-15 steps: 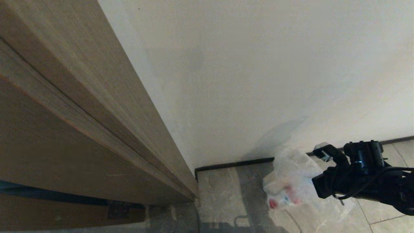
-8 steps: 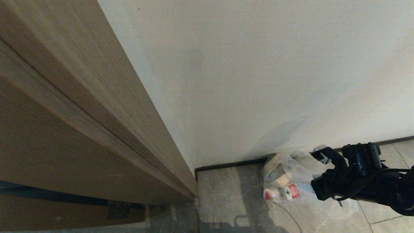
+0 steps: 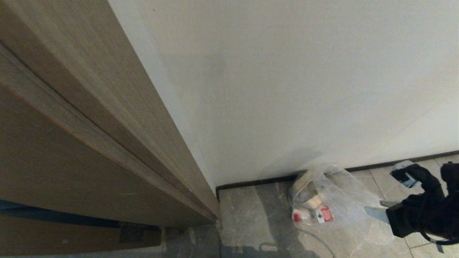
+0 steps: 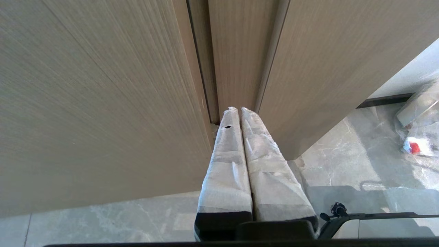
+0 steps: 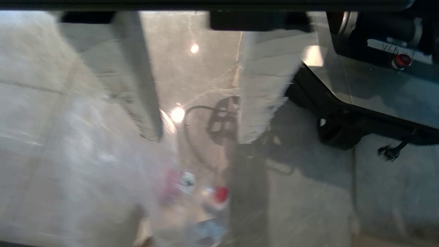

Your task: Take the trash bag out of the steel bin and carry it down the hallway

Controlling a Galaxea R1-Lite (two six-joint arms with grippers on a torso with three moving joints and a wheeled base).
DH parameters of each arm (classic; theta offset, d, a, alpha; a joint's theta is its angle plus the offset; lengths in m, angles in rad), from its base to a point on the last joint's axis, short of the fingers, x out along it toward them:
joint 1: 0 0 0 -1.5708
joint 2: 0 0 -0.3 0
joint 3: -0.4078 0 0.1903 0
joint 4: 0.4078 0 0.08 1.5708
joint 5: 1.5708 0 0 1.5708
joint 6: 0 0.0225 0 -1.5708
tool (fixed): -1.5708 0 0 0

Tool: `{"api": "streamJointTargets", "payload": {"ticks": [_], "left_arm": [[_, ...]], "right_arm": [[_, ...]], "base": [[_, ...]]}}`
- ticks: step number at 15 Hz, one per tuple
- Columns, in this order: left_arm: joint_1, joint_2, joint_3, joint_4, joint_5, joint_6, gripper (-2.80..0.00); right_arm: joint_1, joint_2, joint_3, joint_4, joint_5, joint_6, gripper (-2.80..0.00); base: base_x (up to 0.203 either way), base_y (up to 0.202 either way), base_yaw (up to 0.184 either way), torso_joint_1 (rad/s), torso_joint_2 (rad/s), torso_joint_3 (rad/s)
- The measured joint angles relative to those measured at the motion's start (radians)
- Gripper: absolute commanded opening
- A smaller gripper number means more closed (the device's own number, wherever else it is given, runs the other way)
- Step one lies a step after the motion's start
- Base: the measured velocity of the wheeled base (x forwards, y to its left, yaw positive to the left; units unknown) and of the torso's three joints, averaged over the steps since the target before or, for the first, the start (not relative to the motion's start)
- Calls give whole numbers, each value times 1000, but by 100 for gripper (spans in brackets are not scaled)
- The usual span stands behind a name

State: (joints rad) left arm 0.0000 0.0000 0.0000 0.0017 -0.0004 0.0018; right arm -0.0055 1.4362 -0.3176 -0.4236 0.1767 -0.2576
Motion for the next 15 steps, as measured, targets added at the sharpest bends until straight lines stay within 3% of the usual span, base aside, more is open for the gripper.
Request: {"api": "streamJointTargets", "payload": {"ticks": [5, 12, 15], "left_arm": [[0, 0, 0, 1, 0, 1, -280], [0, 0, 0, 0, 0, 0, -280], [0, 0, 0, 0, 0, 0, -280]], "right_arm": [[-13, -453, 135, 123, -41, 108, -280], [-4, -1223, 214, 565, -145, 211, -280], [3, -1373, 271, 508, -189, 259, -280]], "base": [[0, 0, 0, 0, 0, 0], [0, 0, 0, 0, 0, 0], [0, 0, 0, 0, 0, 0]]}}
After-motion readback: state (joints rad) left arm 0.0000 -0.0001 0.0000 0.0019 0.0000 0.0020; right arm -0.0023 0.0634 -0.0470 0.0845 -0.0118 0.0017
